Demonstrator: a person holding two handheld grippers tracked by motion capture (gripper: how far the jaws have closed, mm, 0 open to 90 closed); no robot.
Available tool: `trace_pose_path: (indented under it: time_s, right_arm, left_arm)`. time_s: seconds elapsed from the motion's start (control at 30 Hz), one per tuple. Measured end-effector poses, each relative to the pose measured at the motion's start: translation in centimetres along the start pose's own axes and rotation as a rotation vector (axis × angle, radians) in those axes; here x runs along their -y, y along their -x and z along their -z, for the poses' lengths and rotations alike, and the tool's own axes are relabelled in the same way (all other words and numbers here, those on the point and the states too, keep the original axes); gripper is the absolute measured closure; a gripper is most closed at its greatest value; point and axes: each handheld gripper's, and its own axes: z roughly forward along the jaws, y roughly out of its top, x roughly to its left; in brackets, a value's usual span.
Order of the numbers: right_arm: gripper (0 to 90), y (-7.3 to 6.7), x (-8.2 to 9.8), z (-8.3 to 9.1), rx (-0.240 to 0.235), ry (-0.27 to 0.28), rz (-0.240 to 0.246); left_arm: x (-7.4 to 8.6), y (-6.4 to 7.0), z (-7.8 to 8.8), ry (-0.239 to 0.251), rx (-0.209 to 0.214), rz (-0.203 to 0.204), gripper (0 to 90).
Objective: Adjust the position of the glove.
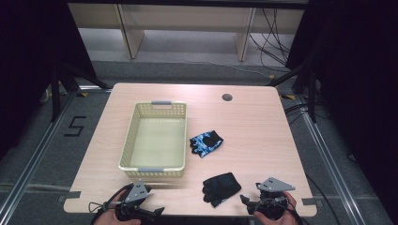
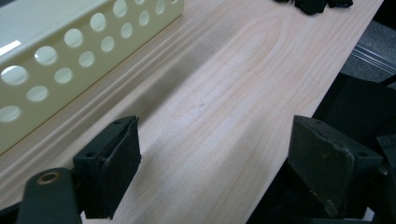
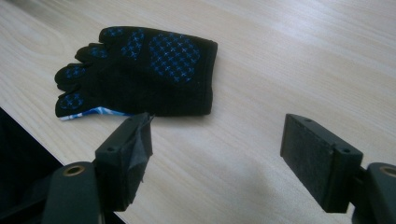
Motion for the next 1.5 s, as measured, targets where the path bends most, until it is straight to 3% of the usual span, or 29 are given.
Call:
trace_pose_path:
  time_s: [0.03,0.13,0.2,0.27,0.3,0.37,0.4,0.43,0.5,0.53,0.63,0.67,0.7,0.77,0.8,0.83,0.9,0.93,0.97,1.0,1.03,1.07,1.2,1.27,1.33,1.4,1.47,1.5]
  right_arm:
    - [27.4,-0.1,0.1,0.0,-0.003,-0.006,-0.005]
    - [30.4,0.0,0.0,0.0,0.003,0.004,0.018]
    - [32.1,0.0,0.0,0.1,-0.003,0.006,0.012]
    - [32.7,-0.2,-0.1,0.2,-0.002,0.001,0.001]
    - [33.0,0.0,-0.1,0.1,0.005,0.017,0.026]
    - [34.4,0.1,-0.1,0.1,-0.008,0.016,0.033]
    - [35.1,0.2,-0.2,0.2,0.007,0.024,0.041]
    - [35.5,0.0,-0.2,0.3,-0.002,0.024,0.016]
    - [36.5,0.2,-0.4,0.3,0.002,0.033,0.037]
    - [39.4,0.3,-0.8,0.4,-0.003,0.040,0.037]
    - [43.8,0.5,-1.4,0.5,-0.005,0.057,0.065]
    - [45.5,0.4,-1.7,0.6,-0.008,0.052,0.045]
    - [47.9,0.6,-2.0,0.5,-0.010,0.062,0.072]
    - [50.7,0.4,-2.2,0.5,-0.015,0.050,0.053]
    - [52.9,0.6,-2.5,0.2,-0.017,0.061,0.070]
    - [60.2,0.8,-3.0,-0.2,-0.020,0.059,0.100]
    - [63.0,0.8,-3.2,-0.5,-0.022,0.061,0.109]
    - [68.8,0.9,-3.9,-1.1,-0.034,0.057,0.132]
    - [68.8,0.9,-3.9,-1.1,-0.034,0.057,0.132]
    - [75.3,0.8,-4.3,-1.6,-0.045,0.047,0.143]
    - [75.3,0.8,-4.3,-1.6,-0.045,0.047,0.143]
    - [82.7,0.8,-4.8,-2.3,-0.067,0.038,0.155]
    - [88.2,0.7,-5.6,-3.8,-0.099,0.012,0.181]
    - [90.0,0.6,-5.8,-4.3,-0.104,-0.011,0.182]
    - [90.0,0.7,-5.9,-4.7,-0.111,-0.011,0.197]
    - [90.0,0.5,-5.8,-4.9,-0.117,-0.021,0.174]
    - [90.0,0.6,-5.7,-5.1,-0.122,-0.026,0.191]
    - [90.0,0.7,-5.6,-5.1,-0.127,-0.045,0.188]
  left_arm:
    - [-0.1,-0.1,0.0,-0.001,-0.009,-0.024,16.5]
    - [-0.1,-0.1,0.0,-0.007,-0.008,-0.032,16.5]
    - [-0.1,0.0,-0.1,0.010,0.001,-0.011,16.6]
    - [-0.1,-0.1,0.1,-0.004,-0.002,-0.023,16.6]
    - [-0.2,0.0,0.0,0.003,0.001,-0.013,16.6]
    - [-0.2,0.2,-0.1,0.019,0.019,0.012,16.5]
    - [-0.4,0.2,0.0,0.026,0.034,-0.004,16.6]
    - [-0.4,0.2,0.0,0.026,0.034,-0.004,16.6]
    - [-0.5,0.5,-0.2,0.038,0.045,0.012,16.8]
    - [-0.9,0.8,-0.4,0.069,0.060,0.003,18.2]
    - [-1.7,1.4,-0.5,0.086,0.081,-0.015,26.5]
    - [-2.0,1.6,-0.6,0.096,0.091,-0.026,29.9]
    - [-2.4,1.9,-0.7,0.112,0.101,-0.031,34.6]
    - [-2.8,2.1,-0.8,0.115,0.109,-0.048,42.5]
    - [-3.3,2.4,-1.0,0.130,0.113,-0.076,42.5]
    - [-3.9,2.9,-1.5,0.140,0.132,-0.095,54.6]
    - [-4.2,3.1,-1.8,0.144,0.148,-0.106,63.6]
    - [-4.6,3.4,-2.2,0.138,0.155,-0.116,69.1]
    - [-4.9,3.6,-2.4,0.139,0.159,-0.131,69.1]
    - [-5.5,4.2,-3.0,0.126,0.180,-0.158,76.7]
    - [-5.5,4.2,-3.0,0.126,0.180,-0.158,80.1]
    - [-6.0,4.8,-3.8,0.127,0.196,-0.171,82.7]
    - [-7.1,5.8,-5.7,0.100,0.224,-0.207,89.0]
    - [-7.6,6.4,-6.6,0.091,0.248,-0.198,89.2]
    - [-8.1,6.9,-7.5,0.079,0.250,-0.220,89.2]
    - [-8.5,7.3,-8.3,0.073,0.241,-0.225,89.3]
    - [-8.9,7.4,-9.0,0.066,0.253,-0.221,89.3]
    - [-9.0,7.5,-9.3,0.066,0.239,-0.219,89.3]
